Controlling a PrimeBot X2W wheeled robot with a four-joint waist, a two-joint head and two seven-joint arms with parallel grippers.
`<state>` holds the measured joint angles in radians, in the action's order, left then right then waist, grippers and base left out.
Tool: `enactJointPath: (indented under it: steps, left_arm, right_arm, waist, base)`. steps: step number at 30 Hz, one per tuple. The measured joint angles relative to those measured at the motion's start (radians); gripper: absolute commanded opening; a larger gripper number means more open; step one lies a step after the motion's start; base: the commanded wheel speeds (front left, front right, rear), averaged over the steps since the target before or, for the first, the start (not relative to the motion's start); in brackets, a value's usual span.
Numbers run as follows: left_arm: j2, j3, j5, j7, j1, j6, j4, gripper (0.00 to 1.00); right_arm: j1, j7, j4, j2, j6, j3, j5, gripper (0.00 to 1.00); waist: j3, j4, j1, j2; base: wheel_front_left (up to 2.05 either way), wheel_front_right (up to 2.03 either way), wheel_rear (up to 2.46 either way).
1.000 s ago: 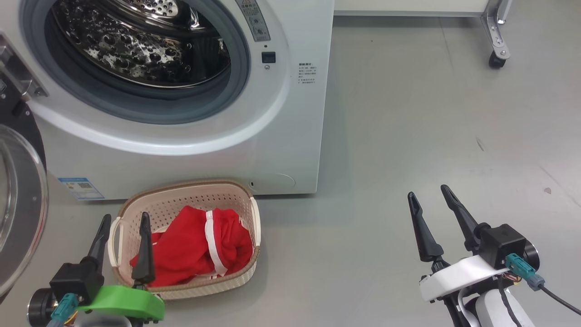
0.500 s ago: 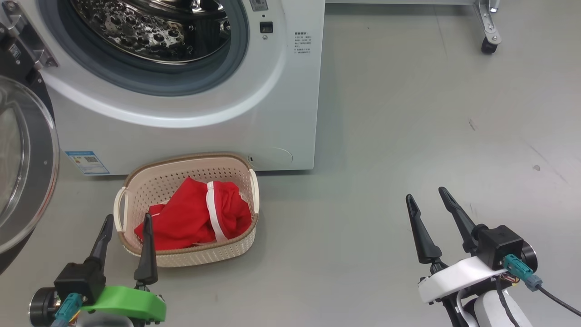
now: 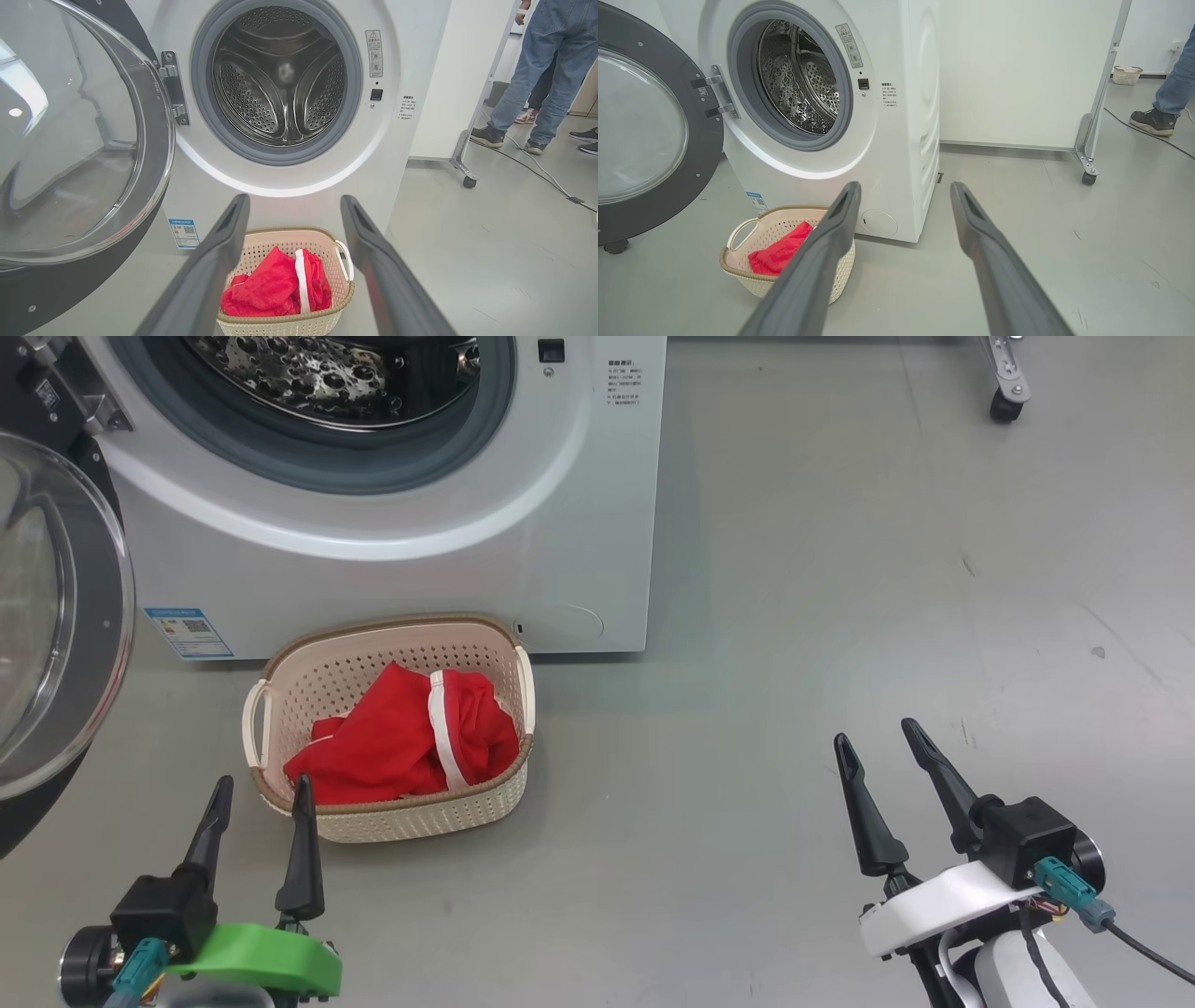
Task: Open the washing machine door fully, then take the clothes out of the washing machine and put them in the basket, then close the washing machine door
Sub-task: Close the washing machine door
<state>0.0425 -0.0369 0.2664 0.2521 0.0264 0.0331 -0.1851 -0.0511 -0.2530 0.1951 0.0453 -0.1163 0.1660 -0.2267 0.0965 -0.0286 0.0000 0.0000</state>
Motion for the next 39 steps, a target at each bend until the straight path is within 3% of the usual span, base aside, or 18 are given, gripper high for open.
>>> enactJointPath:
  steps: [39]
  left_arm:
    - [0.0, 0.001, 0.0, 0.0, 0.002, 0.0, -0.001, 1.0]
  right_arm:
    - [-0.003, 0.0, 0.001, 0.0, 0.0, -0.001, 0.0, 1.0]
  waist:
    - [0.009, -0.004, 0.0, 0.0]
  base:
    - [-0.06, 0.06, 0.0]
